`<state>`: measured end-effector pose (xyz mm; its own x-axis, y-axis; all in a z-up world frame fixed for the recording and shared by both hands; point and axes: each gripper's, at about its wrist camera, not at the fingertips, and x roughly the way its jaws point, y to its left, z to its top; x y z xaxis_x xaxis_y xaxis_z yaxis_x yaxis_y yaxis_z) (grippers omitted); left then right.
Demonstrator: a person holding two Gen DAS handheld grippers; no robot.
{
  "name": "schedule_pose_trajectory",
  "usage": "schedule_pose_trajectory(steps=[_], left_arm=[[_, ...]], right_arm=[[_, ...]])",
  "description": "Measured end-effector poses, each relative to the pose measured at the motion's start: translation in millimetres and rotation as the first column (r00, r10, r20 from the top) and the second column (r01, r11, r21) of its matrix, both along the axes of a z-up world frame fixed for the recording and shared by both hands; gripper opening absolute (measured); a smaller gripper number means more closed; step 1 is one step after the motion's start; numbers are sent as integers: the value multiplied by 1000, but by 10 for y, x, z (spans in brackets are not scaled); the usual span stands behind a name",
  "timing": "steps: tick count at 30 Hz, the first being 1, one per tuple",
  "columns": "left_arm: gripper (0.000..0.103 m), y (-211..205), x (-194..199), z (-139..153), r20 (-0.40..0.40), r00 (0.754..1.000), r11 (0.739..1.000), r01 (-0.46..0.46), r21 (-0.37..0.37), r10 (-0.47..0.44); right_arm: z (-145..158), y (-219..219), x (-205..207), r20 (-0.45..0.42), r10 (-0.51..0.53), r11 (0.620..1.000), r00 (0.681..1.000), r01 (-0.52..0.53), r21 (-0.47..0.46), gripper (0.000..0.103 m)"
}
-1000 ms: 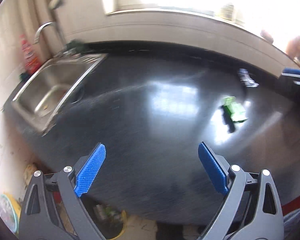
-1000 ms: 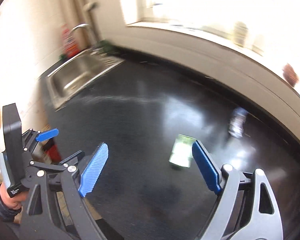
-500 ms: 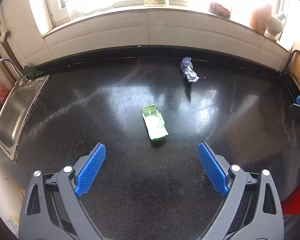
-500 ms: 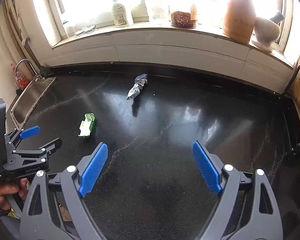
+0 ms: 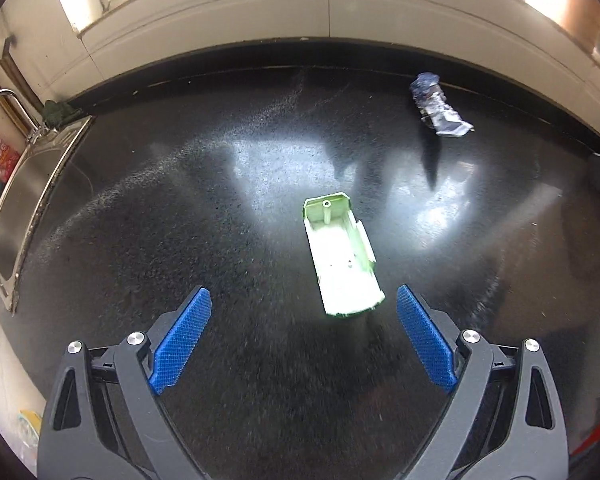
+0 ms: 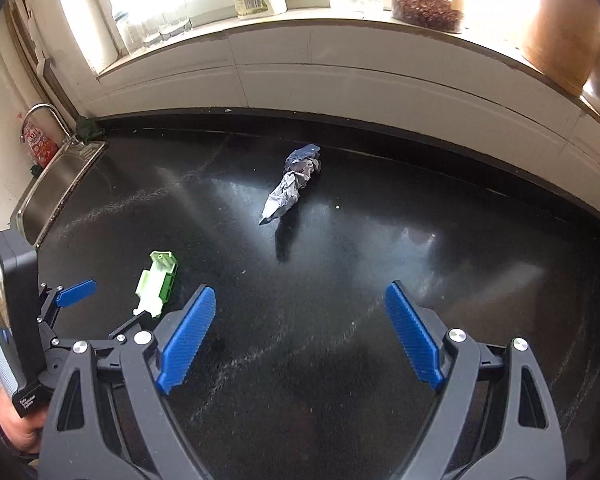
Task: Collect trash
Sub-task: 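Grasp the green car shell with the left tool while the right tool grasps crumpled foil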
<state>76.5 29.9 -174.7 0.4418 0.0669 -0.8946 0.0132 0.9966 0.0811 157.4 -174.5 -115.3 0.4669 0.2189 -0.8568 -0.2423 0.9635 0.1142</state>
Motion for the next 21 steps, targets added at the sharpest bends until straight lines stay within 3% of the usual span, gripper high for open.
schedule_pose_trajectory(steps=[5,9,12,14,15,16,17,18,21], left_arm=[[91,14,212,-302,-68,998,1000,-15,-19,14],[91,12,309,-351,-38,999,998,-17,-61,15],[88,6,377,-354,-14,999,997,-31,-64,30],[71,-12,408,-336,12,999,998,-29,-60,30],[63,-31,424,-326,25,999,998,-19,-58,21],[43,-45,454,-315,28,1000,998,-7,-56,9],[32,-56,486,-301,27,1000,999,3,-54,-1],[33,-60,509,-298,24,1000,998,5,-59,-4],[33,-47,556,-301,22,1000,998,4,-70,-3]], right_arm=[[-392,266,505,-49,32,999,998,-34,-35,84],[-632,458,881,-75,46,997,996,-51,-55,84],[-761,592,1148,-81,50,996,996,-55,-69,75],[-815,652,1281,-76,49,995,996,-56,-88,66],[-845,674,1331,-74,48,994,996,-55,-98,54],[-882,686,1384,-84,49,994,995,-57,-97,40],[-920,688,1435,-97,51,994,994,-60,-94,33],[-935,684,1432,-91,51,993,995,-60,-98,26],[-934,674,1445,-85,53,994,995,-61,-96,23]])
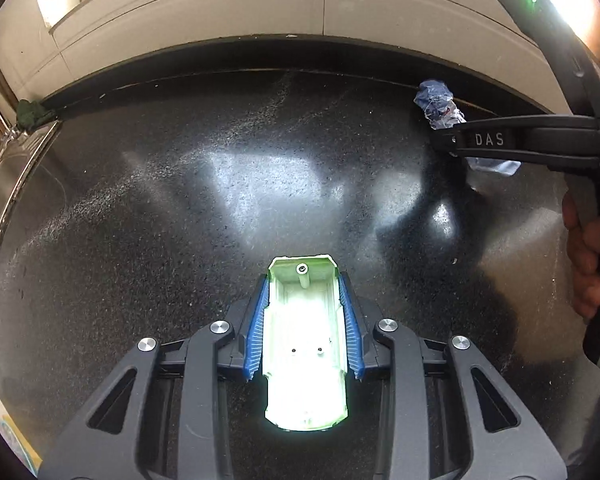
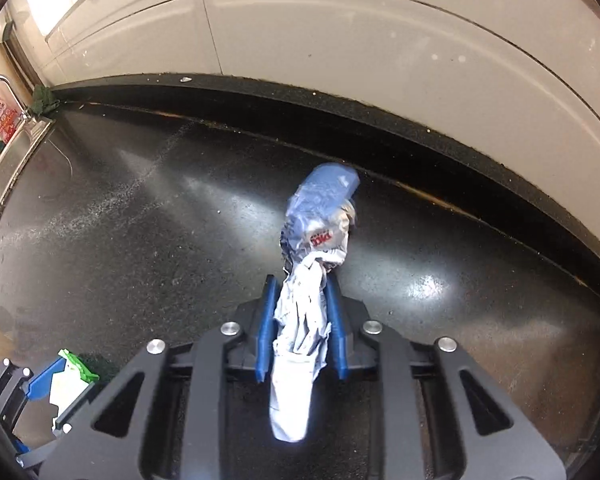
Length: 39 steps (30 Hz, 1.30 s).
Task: Collect trash
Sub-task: 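Grasp the green car shell with the left tool while the right tool grasps crumpled foil, then carry the green car shell and foil to the bin and release both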
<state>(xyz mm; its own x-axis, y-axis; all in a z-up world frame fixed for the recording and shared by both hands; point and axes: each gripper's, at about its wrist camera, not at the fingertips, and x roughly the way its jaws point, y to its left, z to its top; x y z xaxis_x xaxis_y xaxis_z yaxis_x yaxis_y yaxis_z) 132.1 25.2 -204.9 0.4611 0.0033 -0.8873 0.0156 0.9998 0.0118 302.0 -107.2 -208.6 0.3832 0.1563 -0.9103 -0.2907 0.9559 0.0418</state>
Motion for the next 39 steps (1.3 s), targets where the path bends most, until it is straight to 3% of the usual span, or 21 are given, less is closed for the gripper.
schedule_pose_trajectory(steps=[4,9,18,26,34,39], left_arm=[[32,3,59,22,-22,1000,1000,-5,-3,5],[32,68,34,201,7,1000,1000,-20,3,20],[33,-76,-502,553,52,997,998,63,31,-65],[33,-265,-994,617,45,992,992,119,39,-120],[33,-328,-1239,668,55,991,992,122,46,-124],[33,-89,-1374,727,73,996,998,53,45,-56]], right_arm=[[44,-104,-29,-12,-12,1000,1000,13,22,22],[378,-294,-317,25,-11,999,1000,10,51,22],[919,-628,-1332,88,-28,996,996,20,90,22],[993,-788,-2187,102,-26,997,994,18,77,22],[1063,-825,-2467,116,-32,996,993,22,87,22],[1136,-600,-2469,122,27,995,992,-39,92,22]])
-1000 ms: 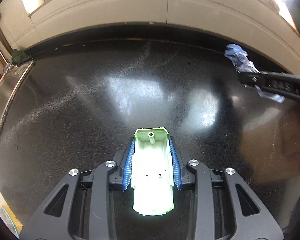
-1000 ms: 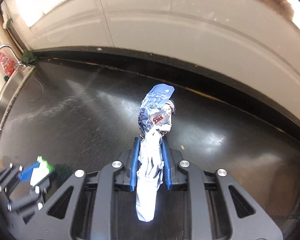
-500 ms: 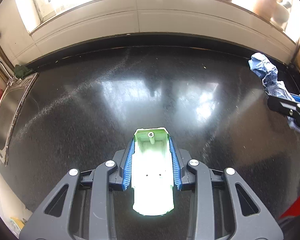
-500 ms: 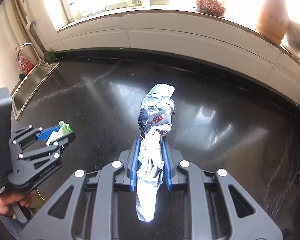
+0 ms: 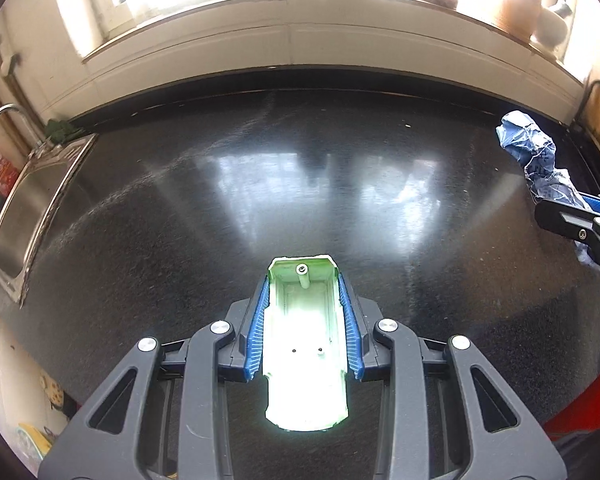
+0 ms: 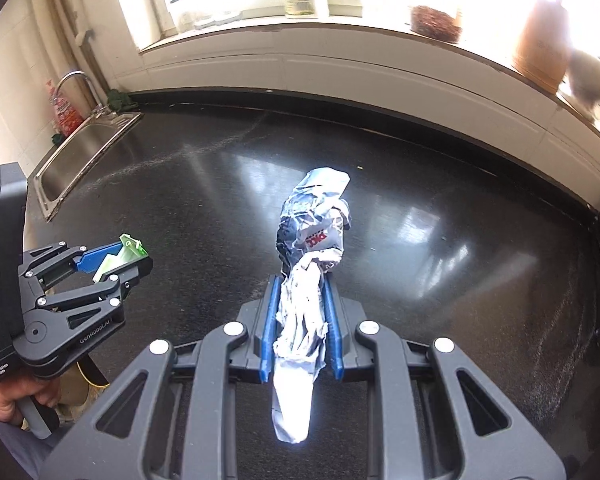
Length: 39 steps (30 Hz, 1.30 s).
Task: Collect trash
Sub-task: 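Carry the green car shell and foil to the bin and release both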
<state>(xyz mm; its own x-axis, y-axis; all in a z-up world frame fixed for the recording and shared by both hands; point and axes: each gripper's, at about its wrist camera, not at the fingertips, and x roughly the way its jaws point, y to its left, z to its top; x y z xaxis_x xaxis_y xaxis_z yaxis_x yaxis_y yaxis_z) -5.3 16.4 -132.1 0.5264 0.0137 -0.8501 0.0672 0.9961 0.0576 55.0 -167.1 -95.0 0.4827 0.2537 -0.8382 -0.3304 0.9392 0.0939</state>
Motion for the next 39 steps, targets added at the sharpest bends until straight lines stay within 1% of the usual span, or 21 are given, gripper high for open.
schedule_pose_trajectory(steps=[4,7,8,10,12,13,14,15,17,18,19,22,23,24,25,27,29,30,33,36,39], left_arm=[[33,419,-179,60,17,994,994,-112,2,112],[33,848,-372,104,26,973,973,-230,-2,230],[33,1001,-451,112,27,962,962,-273,-2,273],[33,1347,-663,130,31,928,928,-373,-2,373],[33,1633,-858,133,27,892,893,-451,0,451],[33,1817,-995,121,21,865,865,-501,1,501],[33,1947,-1120,102,16,841,841,-542,2,542],[33,2116,-1288,63,8,805,805,-593,3,593],[33,2363,-1548,-26,-20,748,748,-663,4,663],[33,2506,-1720,-106,-41,708,708,-706,5,705],[33,2606,-1832,-168,-55,679,680,-733,2,732],[33,2893,-2224,-376,-92,587,589,-808,-4,805],[33,2982,-2349,-454,-102,560,562,-827,-10,822],[33,3069,-2426,-515,-112,544,546,-838,-17,832],[33,3163,-2541,-613,-122,521,521,-853,-31,845],[33,3284,-2711,-779,-140,494,491,-869,-61,858],[33,3370,-2838,-922,-156,480,470,-877,-95,863],[33,3432,-2877,-1009,-160,472,459,-881,-109,867],[33,3573,-2897,-1219,-185,461,440,-886,-146,868],[33,3710,-2813,-1358,-192,461,435,-886,-163,866],[33,3749,-2708,-1434,-204,464,436,-884,-170,862]], right_arm=[[57,455,60,4,118,993,993,-118,11,22],[126,945,72,16,243,970,970,-243,26,22],[144,1097,58,17,280,959,960,-281,30,22],[175,1460,17,22,369,928,929,-370,45,22],[195,1912,-93,21,478,876,878,-478,61,22],[201,2074,-146,20,514,855,857,-514,67,22],[189,2332,-246,13,577,813,816,-576,79,22],[173,2527,-330,6,621,781,784,-619,83,22],[115,2940,-543,-14,713,699,702,-708,99,22],[84,3099,-635,-26,744,666,668,-738,105,22],[26,3311,-761,-46,785,618,617,-777,118,22],[-119,3778,-1062,-95,861,509,500,-849,143,22],[-184,3952,-1178,-111,882,471,458,-870,150,22],[-240,4121,-1279,-128,896,441,424,-884,156,22],[-328,4295,-1376,-151,909,410,388,-898,161,22],[-499,4559,-1510,-184,919,378,349,-913,154,22],[-725,4836,-1624,-230,923,345,308,-928,138,22],[-818,4963,-1671,-244,923,333,296,-935,123,22],[-1092,5267,-1795,-283,920,304,270,-949,85,22],[-1282,5487,-1840,-312,915,292,257,-954,71,22],[-1377,5613,-1867,-317,914,285,253,-957,58,22]])
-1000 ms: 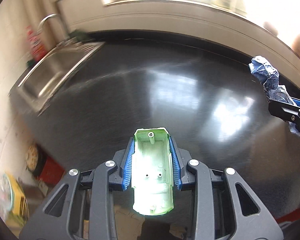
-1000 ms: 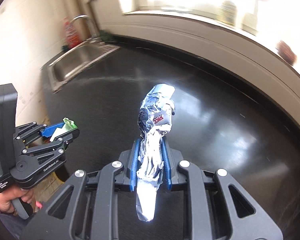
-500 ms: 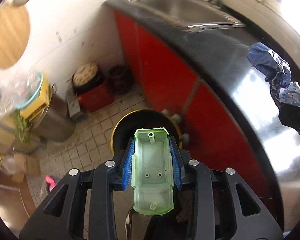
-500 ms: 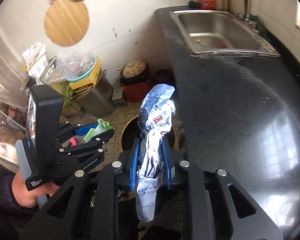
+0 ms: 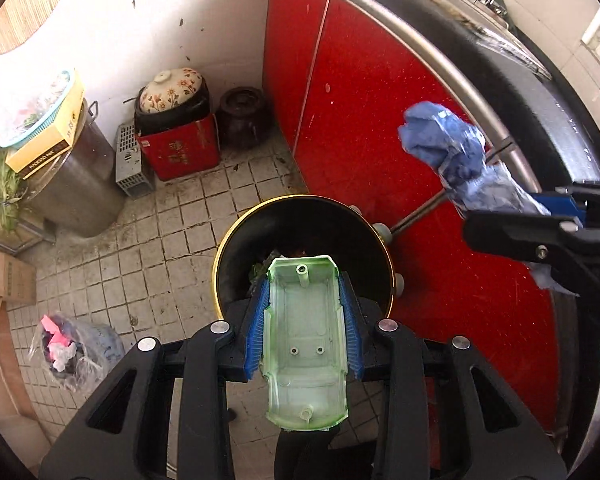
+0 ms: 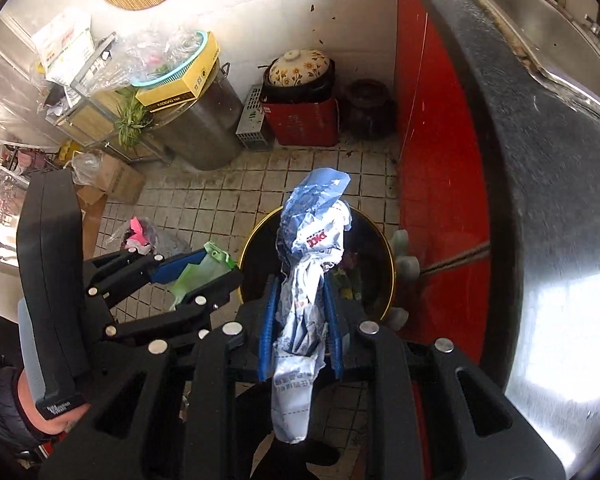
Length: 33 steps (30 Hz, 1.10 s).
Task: Collect trash
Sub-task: 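Carry the green car shell and foil to the bin and release both, then return both tools to the countertop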
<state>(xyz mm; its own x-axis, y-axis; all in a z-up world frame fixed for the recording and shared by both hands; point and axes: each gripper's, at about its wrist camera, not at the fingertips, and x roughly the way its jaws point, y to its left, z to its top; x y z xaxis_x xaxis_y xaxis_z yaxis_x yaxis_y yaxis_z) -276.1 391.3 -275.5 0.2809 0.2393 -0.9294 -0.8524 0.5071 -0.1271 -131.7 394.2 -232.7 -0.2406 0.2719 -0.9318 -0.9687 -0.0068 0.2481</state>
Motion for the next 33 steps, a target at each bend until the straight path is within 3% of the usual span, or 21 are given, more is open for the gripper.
schedule_pose_trajectory(steps=[1,3,4,5,11,15,20,24,29,31,33], left_arm=[[33,16,16,-22,0,1000,1000,4,-5,-4],[44,49,30,-66,1,1000,1000,9,-20,-9],[63,45,26,-66,-3,1000,1000,8,-20,-8],[71,66,25,-71,-6,1000,1000,1,-12,-1],[71,121,-9,-81,-24,1000,1000,0,-9,0],[78,56,-15,45,-43,999,1000,-2,15,3],[92,-74,61,342,-77,997,998,-7,65,12],[96,-238,192,694,-84,996,992,33,126,-22],[96,-582,501,1293,-22,995,977,102,186,-100],[96,-767,704,1474,-13,987,964,160,214,-161],[96,-994,949,1606,-5,971,945,236,228,-241]], right_arm=[[-25,35,18,-3,2,1000,1000,-2,-1,24],[-64,99,28,-6,9,1000,1000,-9,-14,36],[-85,129,39,-8,10,1000,1000,-10,-14,43],[-72,140,34,-3,9,1000,1000,-9,-6,56],[-18,123,102,-19,8,1000,1000,-8,6,59],[146,15,179,-27,-6,999,1000,7,34,72],[582,-358,391,-20,-55,993,998,57,100,87],[1054,-895,722,4,-136,976,991,133,172,95],[1487,-1846,1291,47,-328,922,943,310,231,96],[1596,-2243,1493,53,-417,887,907,394,239,96],[1675,-2719,1692,62,-526,831,848,497,251,96]])
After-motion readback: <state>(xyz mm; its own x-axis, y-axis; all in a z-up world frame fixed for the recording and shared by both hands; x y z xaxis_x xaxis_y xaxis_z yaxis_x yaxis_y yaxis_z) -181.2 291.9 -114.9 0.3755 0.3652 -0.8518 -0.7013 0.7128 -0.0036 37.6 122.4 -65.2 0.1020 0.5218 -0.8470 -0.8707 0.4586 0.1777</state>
